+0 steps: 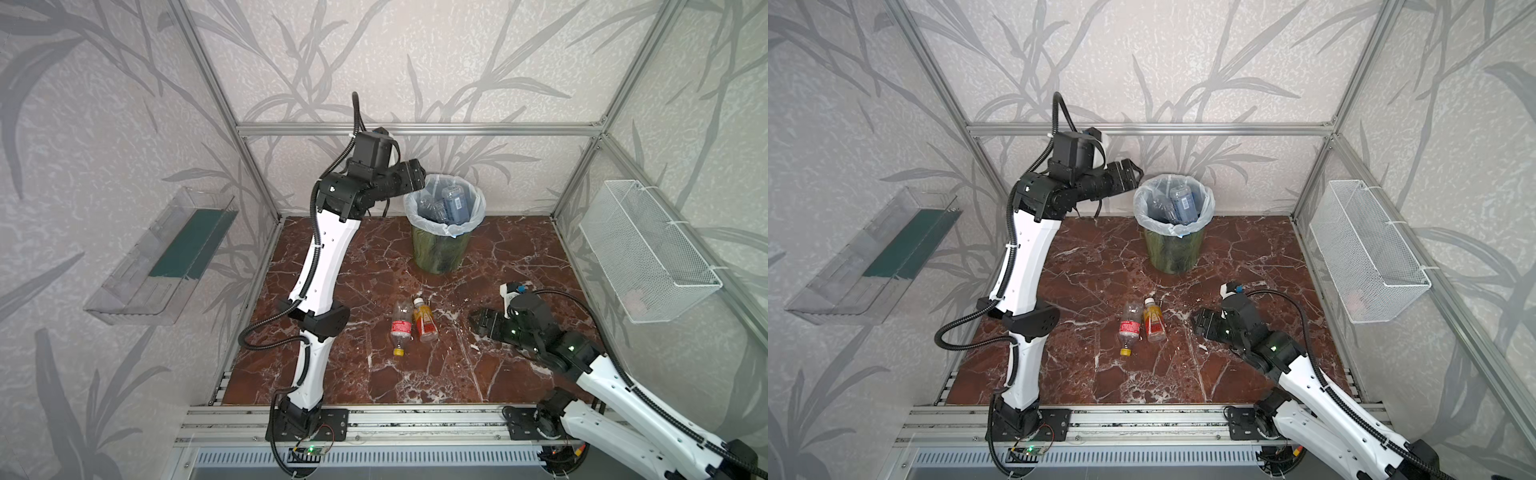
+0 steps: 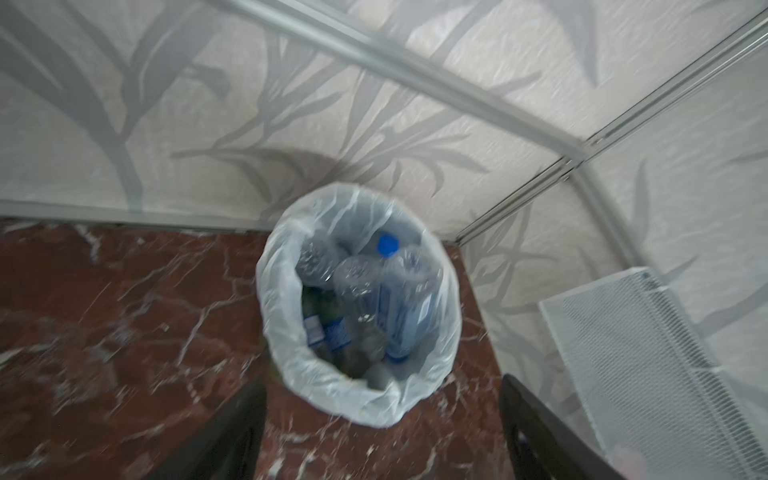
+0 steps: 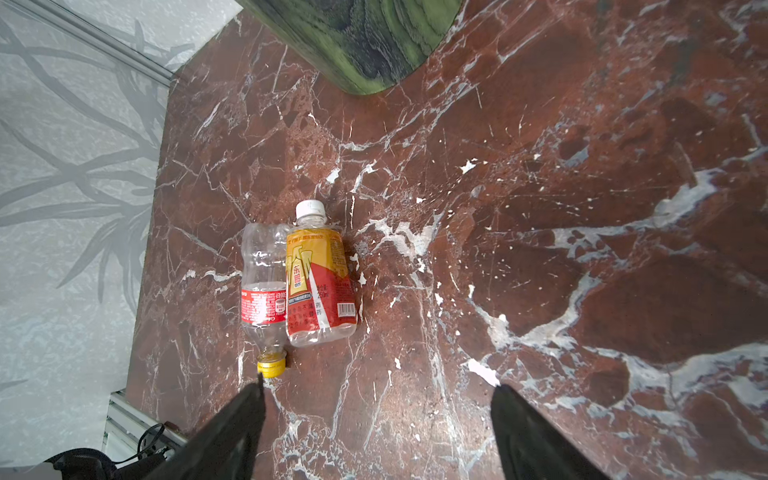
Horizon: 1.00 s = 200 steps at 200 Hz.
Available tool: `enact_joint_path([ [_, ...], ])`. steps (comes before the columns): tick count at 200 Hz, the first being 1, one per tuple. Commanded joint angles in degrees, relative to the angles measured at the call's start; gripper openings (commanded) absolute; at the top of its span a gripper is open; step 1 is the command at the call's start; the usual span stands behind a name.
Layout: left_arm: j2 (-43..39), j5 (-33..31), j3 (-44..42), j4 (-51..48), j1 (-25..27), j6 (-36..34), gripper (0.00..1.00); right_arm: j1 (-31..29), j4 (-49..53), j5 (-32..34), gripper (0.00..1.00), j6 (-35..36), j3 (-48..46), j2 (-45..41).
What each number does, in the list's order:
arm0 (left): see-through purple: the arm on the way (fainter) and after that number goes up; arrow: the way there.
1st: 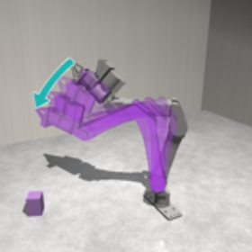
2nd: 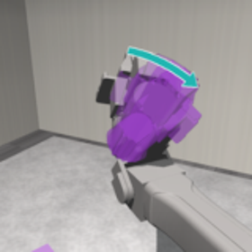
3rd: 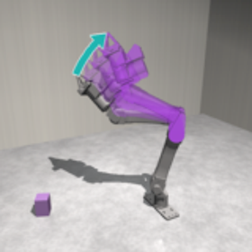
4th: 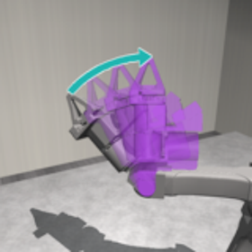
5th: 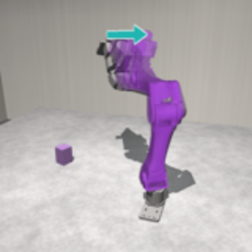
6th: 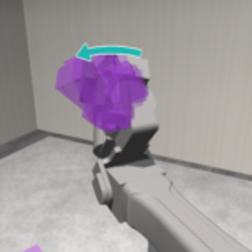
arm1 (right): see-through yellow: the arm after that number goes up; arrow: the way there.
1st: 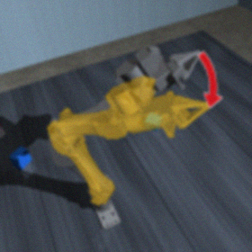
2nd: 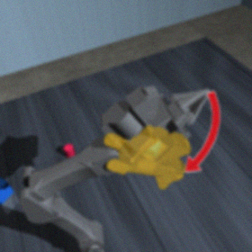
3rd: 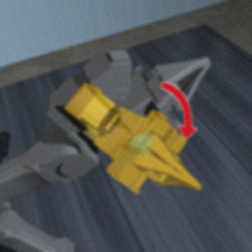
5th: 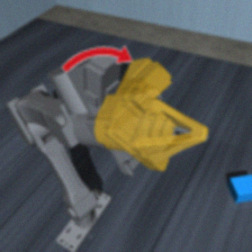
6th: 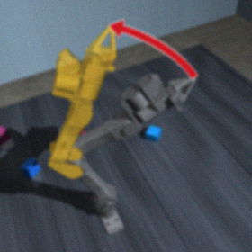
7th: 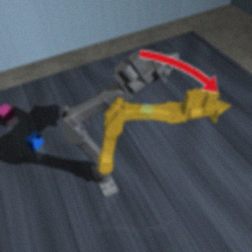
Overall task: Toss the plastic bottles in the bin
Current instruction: 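Carry the bottle over the bin with the left gripper and open it, then pull the left gripper back beside the remaining bottles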
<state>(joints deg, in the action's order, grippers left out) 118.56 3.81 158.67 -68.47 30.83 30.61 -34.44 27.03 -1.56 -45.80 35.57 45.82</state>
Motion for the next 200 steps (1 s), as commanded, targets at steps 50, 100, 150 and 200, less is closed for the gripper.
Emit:
enact_joint_path([
  [50, -49.0, -7.5, -79.1, 28.5, -1.2, 4.6, 0.91, 0.1, -3.6, -0.9, 0.85, -0.7, -3.3, 2.3],
  [100, -62.6, -6.0, -98.3, 29.2, -4.6, 8.1, 0.91, -0.4, -5.1, -2.4, 0.85, -0.4, -2.3, 6.1],
  [150, -68.3, -3.3, -108.5, 29.9, -7.9, 10.7, 0.91, -4.3, -7.7, -1.8, 0.84, -1.2, -1.0, 10.5],
  [200, -69.7, -2.0, -113.0, 31.5, -8.1, 12.6, 0.91, -8.2, -11.9, -1.8, 0.84, -1.8, 1.4, 17.6],
])
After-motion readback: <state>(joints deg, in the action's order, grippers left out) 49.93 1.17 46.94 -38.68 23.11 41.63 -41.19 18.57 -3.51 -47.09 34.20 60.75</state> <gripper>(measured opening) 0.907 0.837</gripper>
